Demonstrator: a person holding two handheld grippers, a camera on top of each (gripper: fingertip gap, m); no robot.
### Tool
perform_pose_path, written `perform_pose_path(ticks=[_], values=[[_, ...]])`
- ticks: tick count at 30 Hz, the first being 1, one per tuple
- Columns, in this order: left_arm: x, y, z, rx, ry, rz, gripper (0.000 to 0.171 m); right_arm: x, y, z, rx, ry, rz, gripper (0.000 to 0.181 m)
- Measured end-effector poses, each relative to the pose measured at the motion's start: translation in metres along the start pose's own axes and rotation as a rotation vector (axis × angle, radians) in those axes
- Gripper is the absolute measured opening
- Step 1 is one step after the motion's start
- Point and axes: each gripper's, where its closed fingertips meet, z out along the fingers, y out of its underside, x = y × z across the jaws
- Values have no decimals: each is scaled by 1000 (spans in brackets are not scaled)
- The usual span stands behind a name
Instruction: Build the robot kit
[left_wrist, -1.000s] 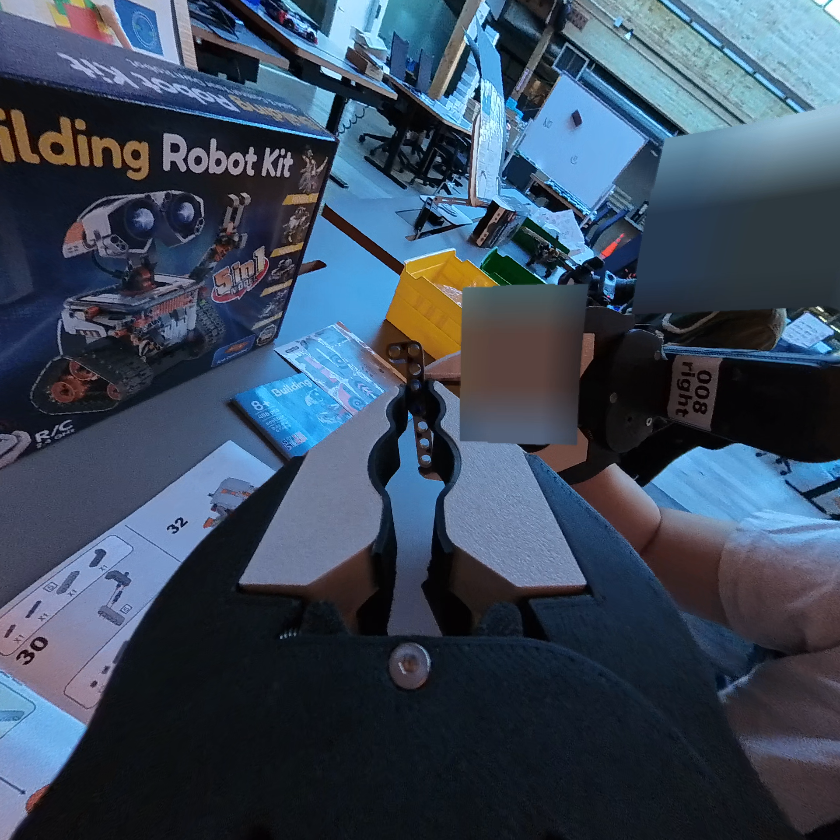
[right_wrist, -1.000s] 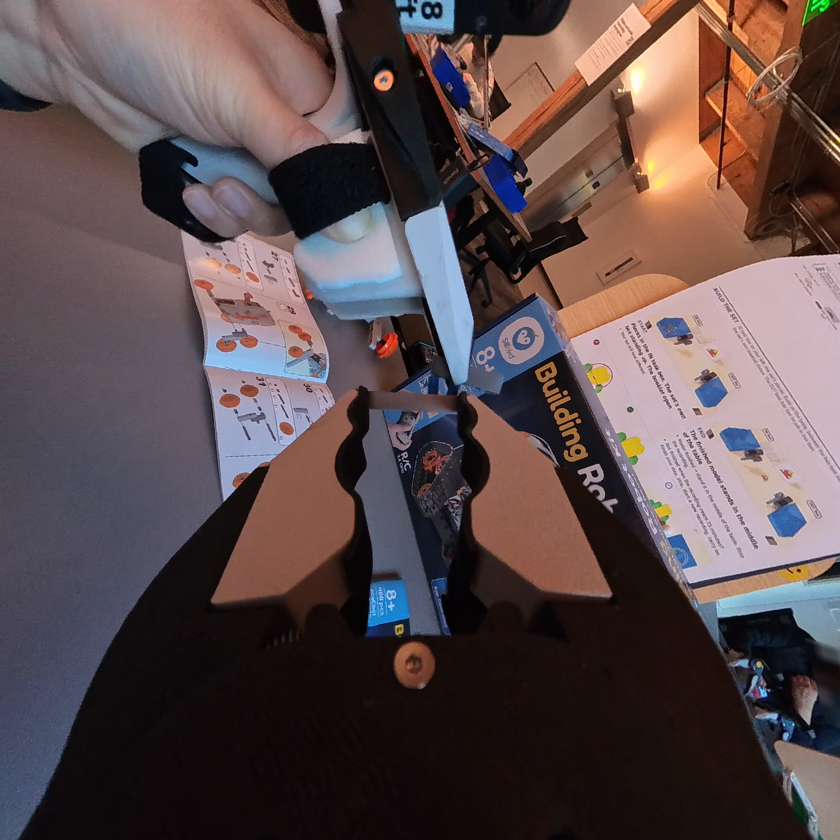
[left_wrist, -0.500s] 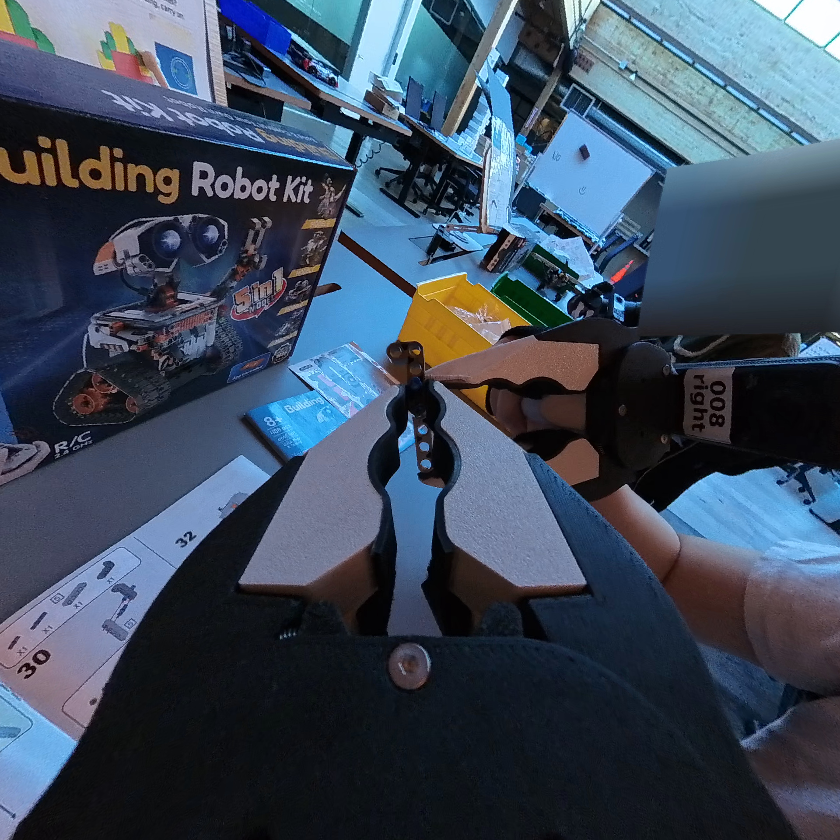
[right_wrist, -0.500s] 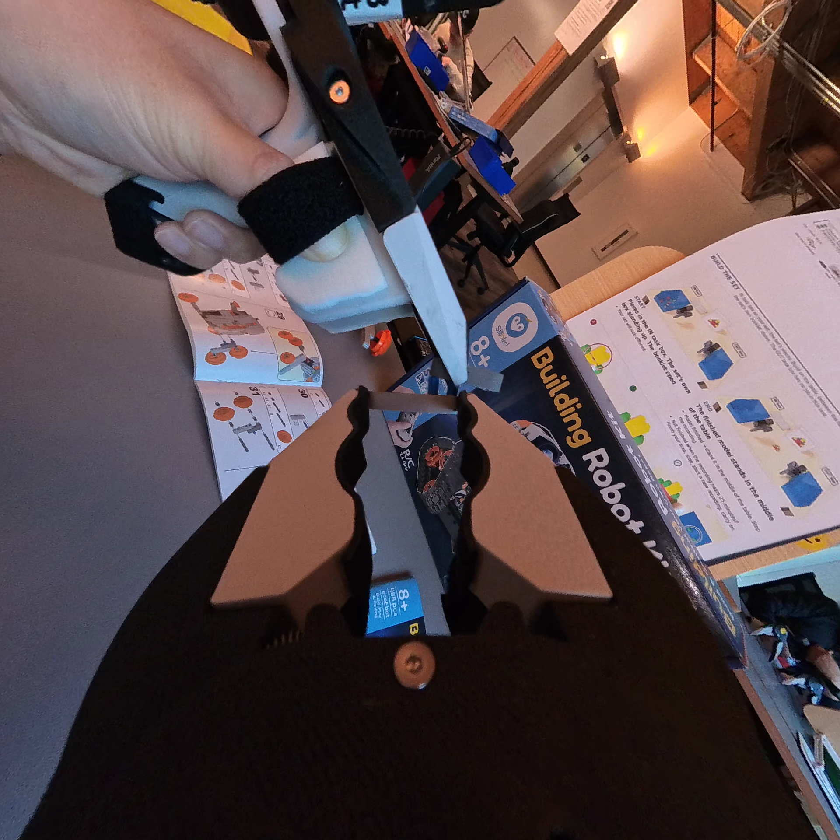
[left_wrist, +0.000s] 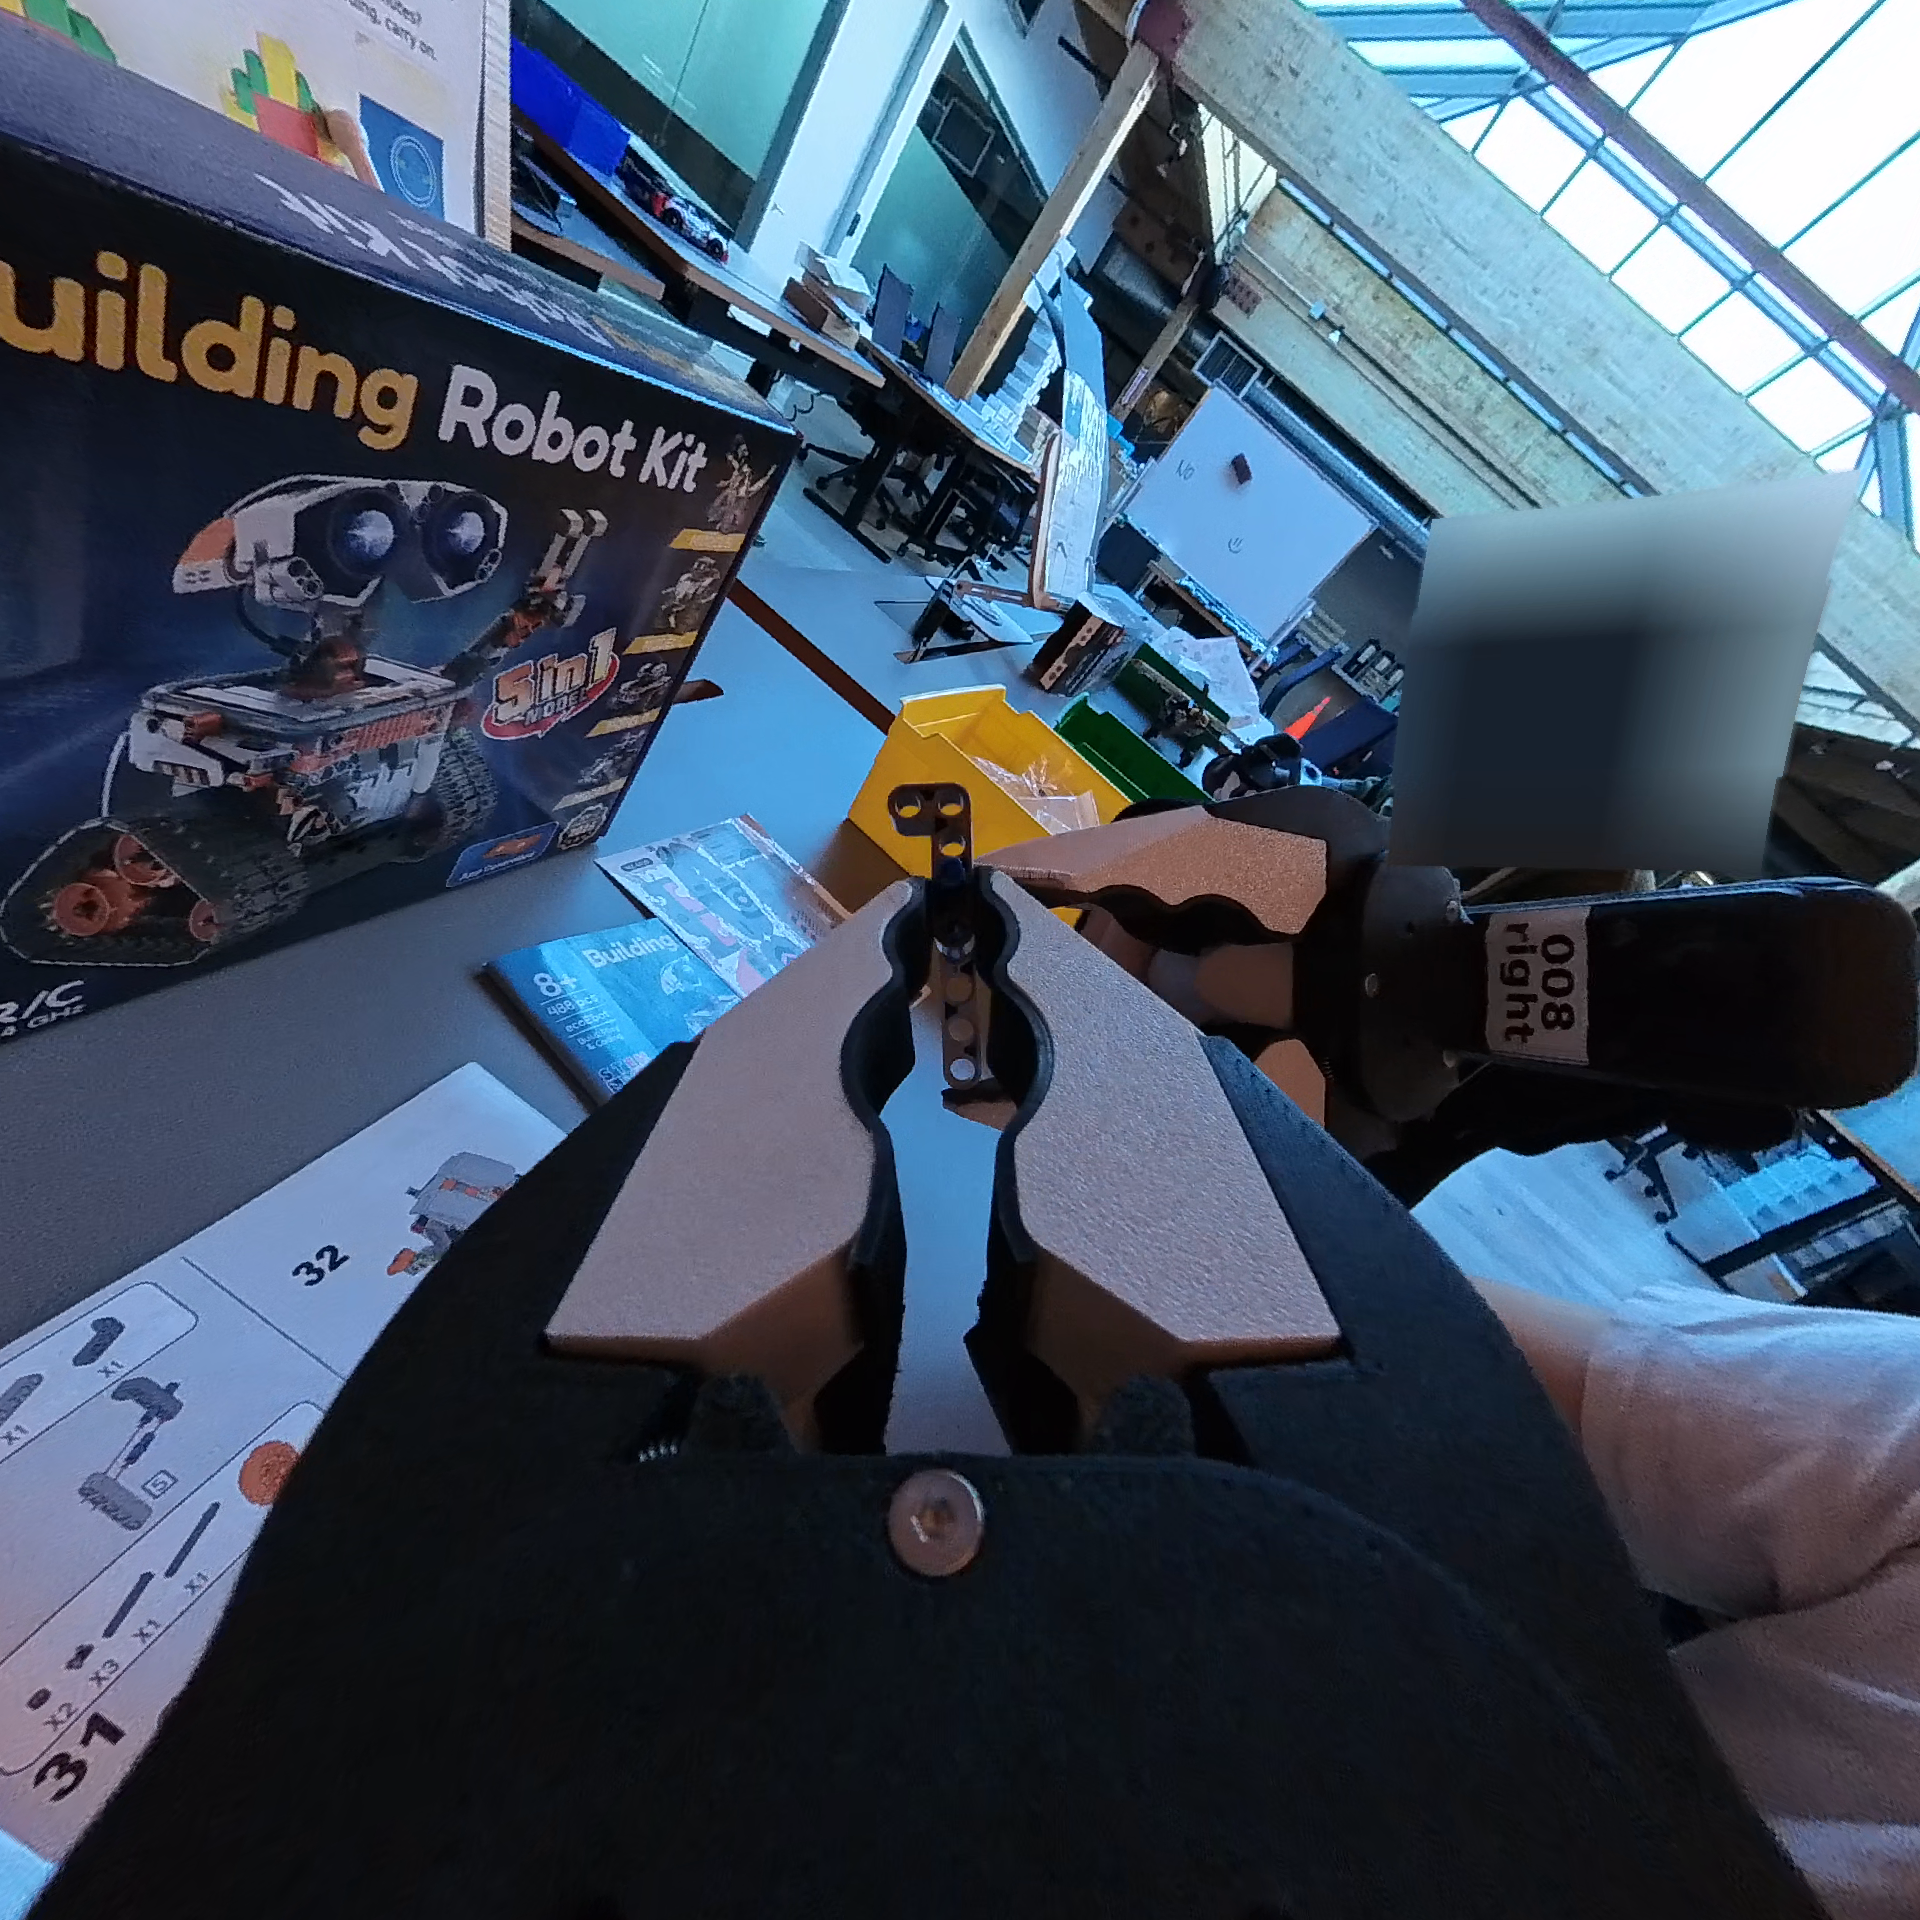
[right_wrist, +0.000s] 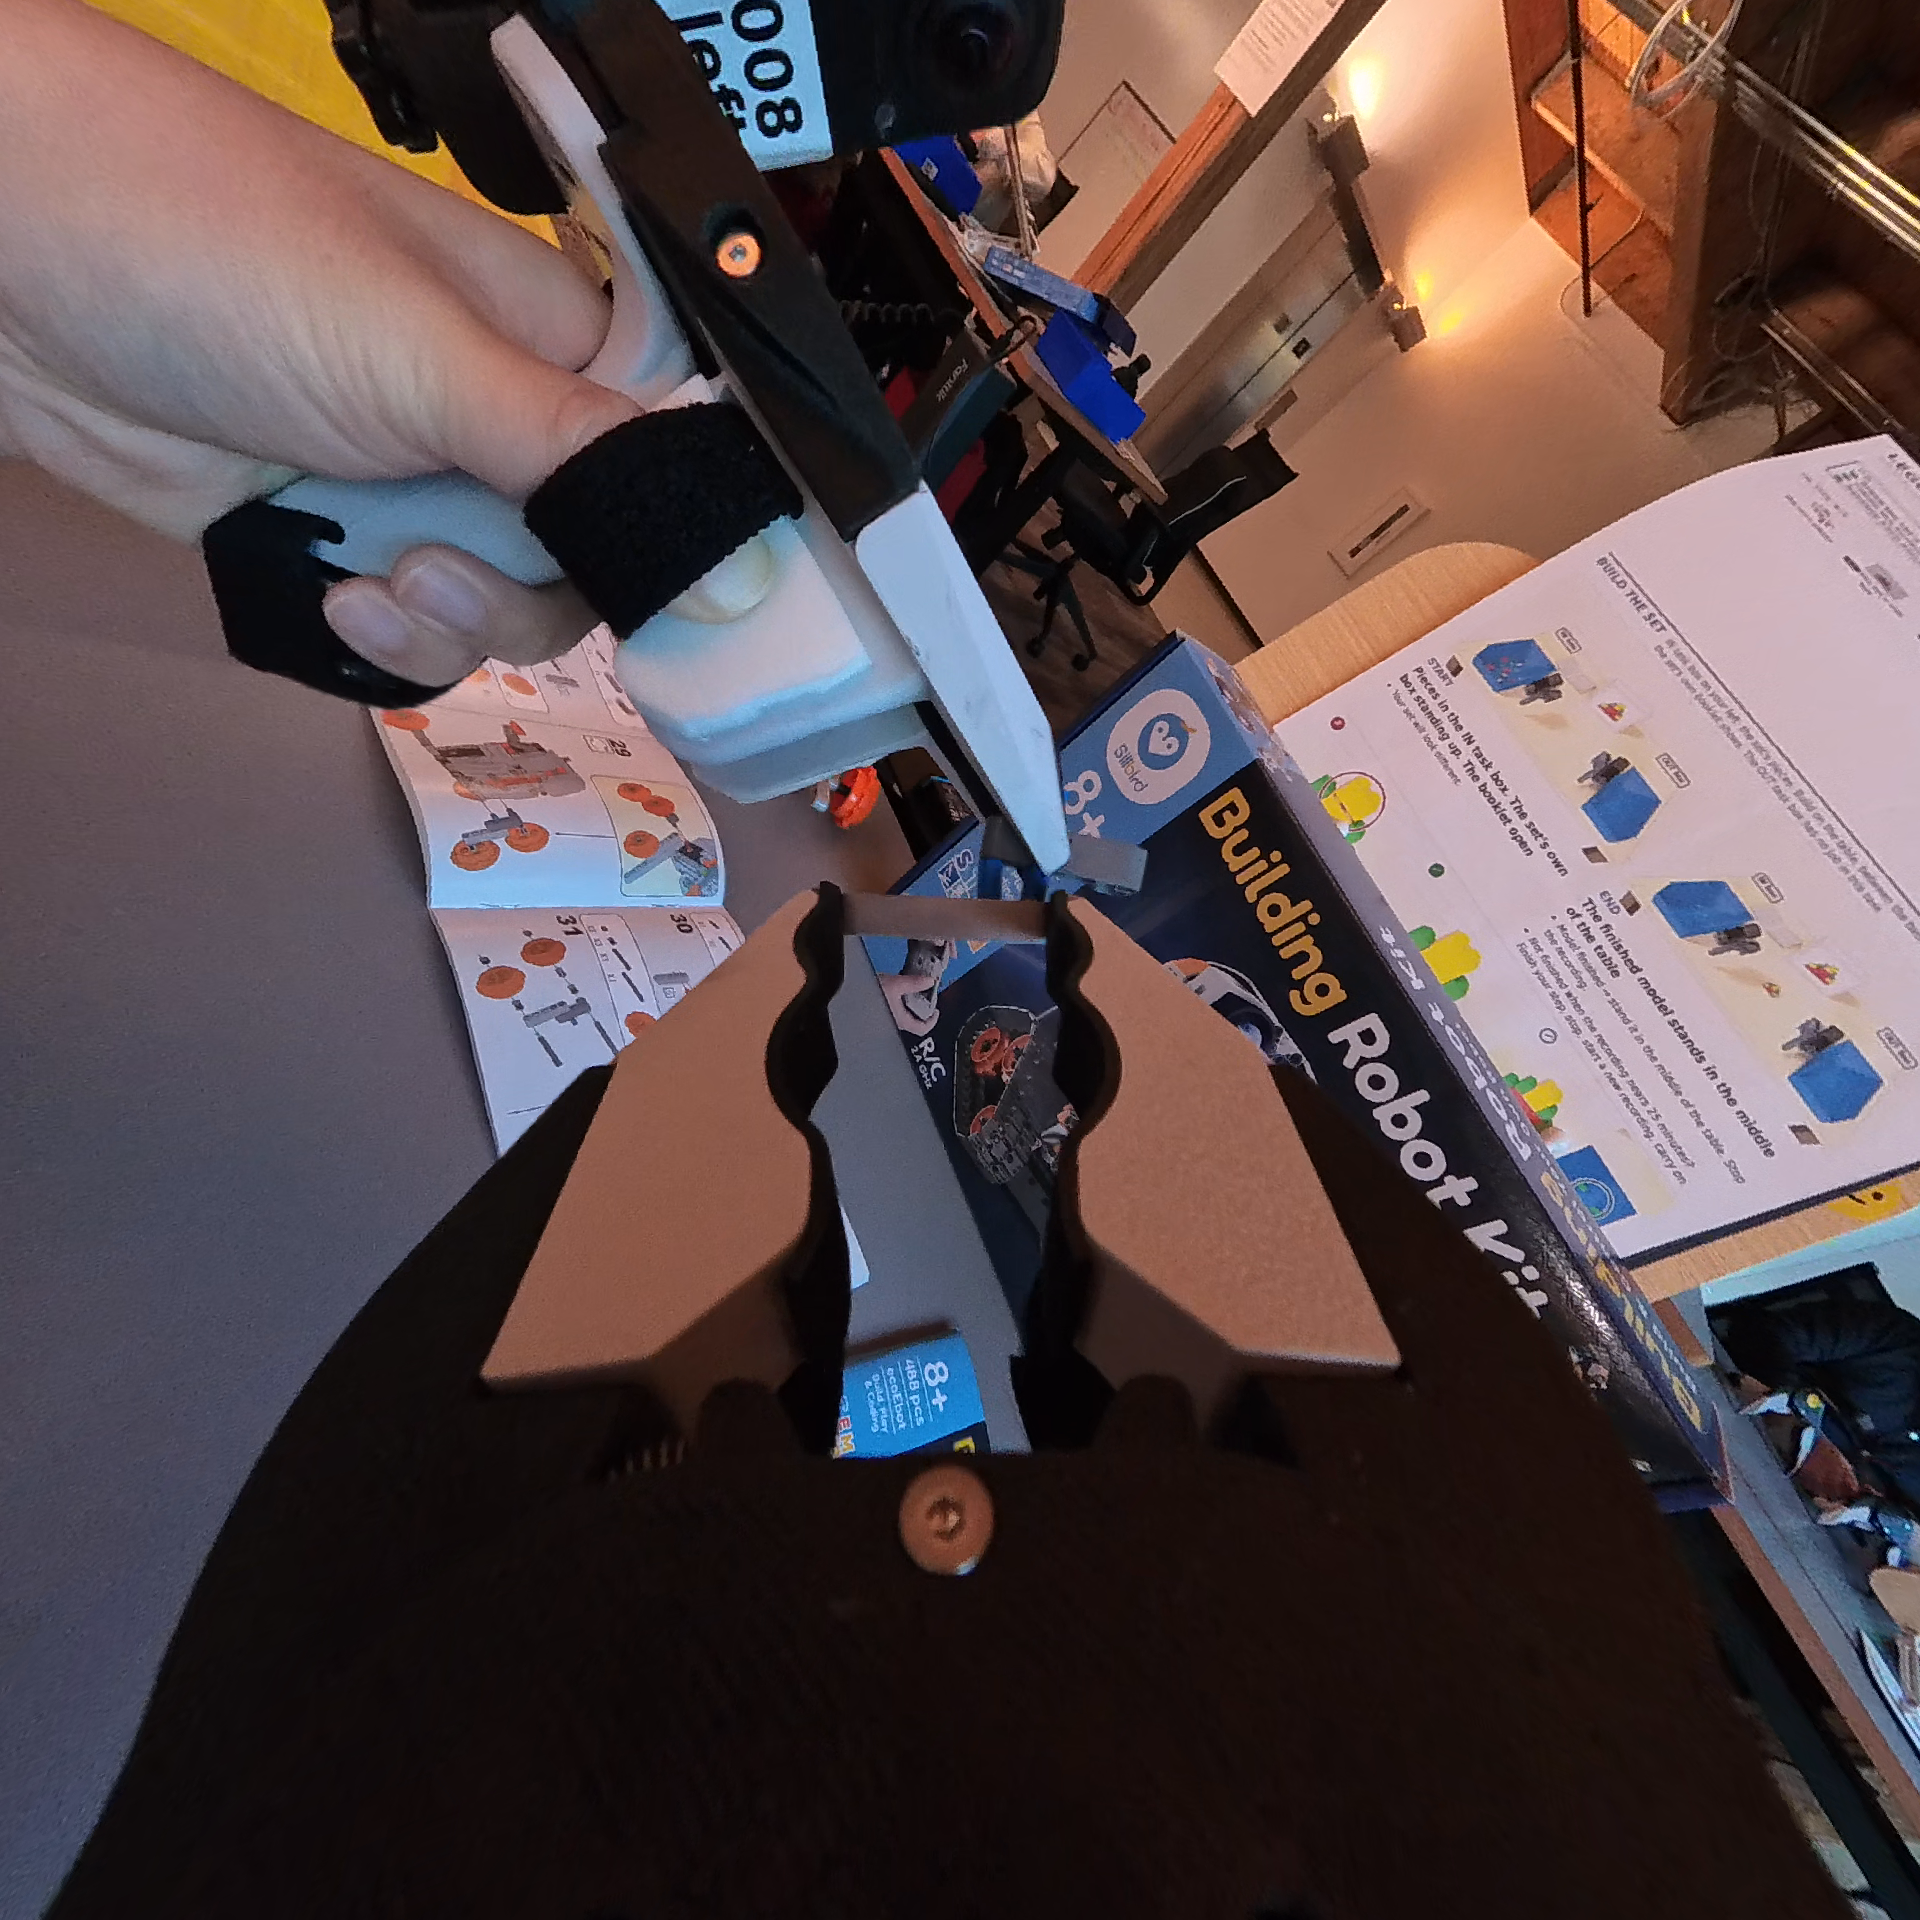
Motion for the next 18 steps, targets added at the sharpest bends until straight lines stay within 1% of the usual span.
perform_pose_path(ticks=[8, 18], values=[[-4, -3, 0, 36, 9, -25, 5, 2, 0, 4, -4, 21, 52, 37], [-3, -4, 0, 48, 51, -56, 4, 2, 1, 3, -15, 16, 34, 38]])
